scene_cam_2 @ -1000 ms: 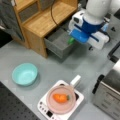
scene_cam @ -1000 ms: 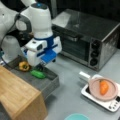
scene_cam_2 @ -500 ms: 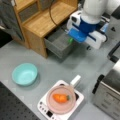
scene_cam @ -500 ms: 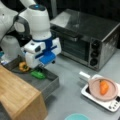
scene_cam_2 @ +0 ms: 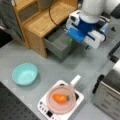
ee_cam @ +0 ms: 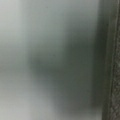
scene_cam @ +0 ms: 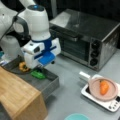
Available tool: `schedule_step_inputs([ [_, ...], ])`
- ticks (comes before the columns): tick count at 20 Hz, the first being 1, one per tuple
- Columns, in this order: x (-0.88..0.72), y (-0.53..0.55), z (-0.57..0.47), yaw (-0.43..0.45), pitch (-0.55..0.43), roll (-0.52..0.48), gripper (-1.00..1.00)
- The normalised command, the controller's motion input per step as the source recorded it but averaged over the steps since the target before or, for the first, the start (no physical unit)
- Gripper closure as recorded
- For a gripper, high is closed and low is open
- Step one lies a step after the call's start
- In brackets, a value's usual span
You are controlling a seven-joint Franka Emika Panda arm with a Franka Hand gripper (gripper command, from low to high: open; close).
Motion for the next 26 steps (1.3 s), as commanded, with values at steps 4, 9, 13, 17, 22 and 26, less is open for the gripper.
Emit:
schedule_step_inputs([
  [4, 0.13, -0.03, 0.10, 0.250, 0.125, 0.076, -1.00],
  [9, 0.16, 0.00, 0.16, 0.129, 0.121, 0.098, -1.00],
  [13, 0.19, 0.01, 0.19, 0.114, 0.141, 0.288, -1.00],
  [17, 0.24, -0.02, 0.22, 0.041, 0.184, 0.237, -1.00],
  [22, 0.22, -0.02, 0.18, -0.009, 0.193, 0.161, -1.00],
  [26, 0.25, -0.02, 0.15, 0.012, 0.259, 0.104, -1.00],
])
